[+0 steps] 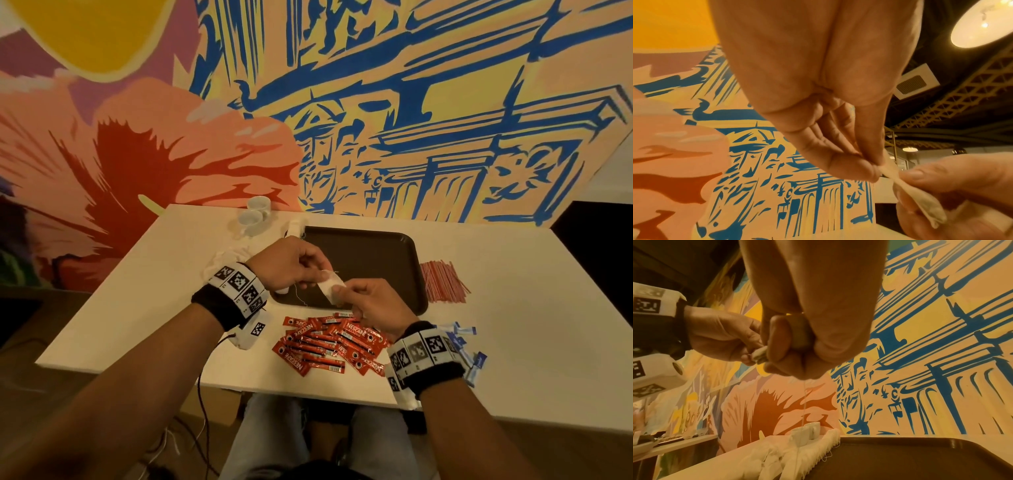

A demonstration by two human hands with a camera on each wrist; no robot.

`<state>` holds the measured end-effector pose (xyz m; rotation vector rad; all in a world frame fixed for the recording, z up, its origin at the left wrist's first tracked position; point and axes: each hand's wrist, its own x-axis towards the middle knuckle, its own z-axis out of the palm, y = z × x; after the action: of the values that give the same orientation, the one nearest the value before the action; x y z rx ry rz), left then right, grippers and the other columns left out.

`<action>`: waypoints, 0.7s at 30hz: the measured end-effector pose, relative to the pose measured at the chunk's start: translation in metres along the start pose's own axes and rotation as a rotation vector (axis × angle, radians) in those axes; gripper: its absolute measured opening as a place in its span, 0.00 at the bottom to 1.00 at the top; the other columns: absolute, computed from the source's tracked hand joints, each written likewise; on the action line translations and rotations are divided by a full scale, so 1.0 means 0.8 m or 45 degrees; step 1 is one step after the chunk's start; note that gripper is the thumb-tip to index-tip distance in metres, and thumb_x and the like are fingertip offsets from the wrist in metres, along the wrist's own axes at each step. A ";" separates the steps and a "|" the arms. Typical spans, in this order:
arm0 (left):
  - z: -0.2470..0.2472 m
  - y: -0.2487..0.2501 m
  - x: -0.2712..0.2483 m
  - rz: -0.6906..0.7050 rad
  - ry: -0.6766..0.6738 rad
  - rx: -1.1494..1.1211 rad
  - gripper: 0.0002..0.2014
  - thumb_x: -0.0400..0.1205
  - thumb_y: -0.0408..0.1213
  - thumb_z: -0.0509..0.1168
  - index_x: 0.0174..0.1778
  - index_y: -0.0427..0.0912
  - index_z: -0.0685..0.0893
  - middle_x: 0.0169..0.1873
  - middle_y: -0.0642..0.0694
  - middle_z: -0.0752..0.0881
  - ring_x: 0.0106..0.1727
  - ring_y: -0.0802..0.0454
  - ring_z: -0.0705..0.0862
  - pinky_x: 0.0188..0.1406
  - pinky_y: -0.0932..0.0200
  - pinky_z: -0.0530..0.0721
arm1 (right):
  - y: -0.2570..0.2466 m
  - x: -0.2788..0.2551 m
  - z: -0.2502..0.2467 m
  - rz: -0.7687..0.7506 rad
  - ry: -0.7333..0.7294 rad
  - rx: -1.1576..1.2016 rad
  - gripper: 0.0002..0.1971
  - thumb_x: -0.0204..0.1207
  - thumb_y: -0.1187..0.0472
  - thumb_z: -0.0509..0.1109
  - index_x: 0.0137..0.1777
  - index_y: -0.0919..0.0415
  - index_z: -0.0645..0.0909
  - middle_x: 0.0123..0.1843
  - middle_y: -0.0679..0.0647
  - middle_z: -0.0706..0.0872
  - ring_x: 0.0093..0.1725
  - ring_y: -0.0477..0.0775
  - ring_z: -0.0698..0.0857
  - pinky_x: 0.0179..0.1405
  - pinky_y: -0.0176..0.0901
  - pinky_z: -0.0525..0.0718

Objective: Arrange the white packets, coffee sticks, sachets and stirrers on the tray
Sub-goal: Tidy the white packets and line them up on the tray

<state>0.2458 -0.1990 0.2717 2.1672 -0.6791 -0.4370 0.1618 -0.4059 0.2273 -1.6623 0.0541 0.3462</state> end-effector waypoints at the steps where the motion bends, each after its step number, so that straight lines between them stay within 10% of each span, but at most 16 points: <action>1: -0.003 0.000 0.004 -0.015 -0.024 0.037 0.05 0.79 0.35 0.76 0.49 0.47 0.92 0.36 0.45 0.92 0.39 0.41 0.90 0.45 0.50 0.90 | 0.001 0.005 -0.004 -0.004 0.007 -0.020 0.13 0.86 0.57 0.70 0.56 0.66 0.89 0.26 0.42 0.85 0.21 0.39 0.78 0.21 0.29 0.74; 8: -0.013 -0.007 0.055 -0.019 -0.021 0.234 0.03 0.79 0.34 0.76 0.47 0.46 0.93 0.31 0.48 0.91 0.32 0.52 0.89 0.41 0.56 0.90 | 0.009 0.060 -0.021 -0.071 0.100 -0.154 0.13 0.86 0.51 0.70 0.50 0.57 0.93 0.29 0.44 0.87 0.26 0.42 0.74 0.28 0.33 0.71; 13: -0.045 -0.028 0.120 -0.045 0.137 0.351 0.04 0.80 0.34 0.75 0.48 0.46 0.93 0.36 0.51 0.91 0.37 0.54 0.89 0.42 0.57 0.89 | 0.006 0.112 -0.046 0.127 0.133 0.011 0.16 0.83 0.47 0.73 0.67 0.51 0.85 0.55 0.54 0.91 0.35 0.46 0.79 0.32 0.39 0.78; 21: -0.113 -0.076 0.245 -0.167 0.323 0.657 0.05 0.82 0.42 0.70 0.51 0.50 0.89 0.44 0.55 0.86 0.46 0.55 0.84 0.47 0.57 0.81 | 0.022 0.188 -0.102 0.259 0.149 0.227 0.18 0.80 0.75 0.69 0.65 0.58 0.84 0.60 0.58 0.88 0.52 0.54 0.90 0.59 0.50 0.89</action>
<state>0.4675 -0.2304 0.2643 2.7051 -0.5489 -0.0448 0.3167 -0.4625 0.1783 -1.5021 0.3341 0.3862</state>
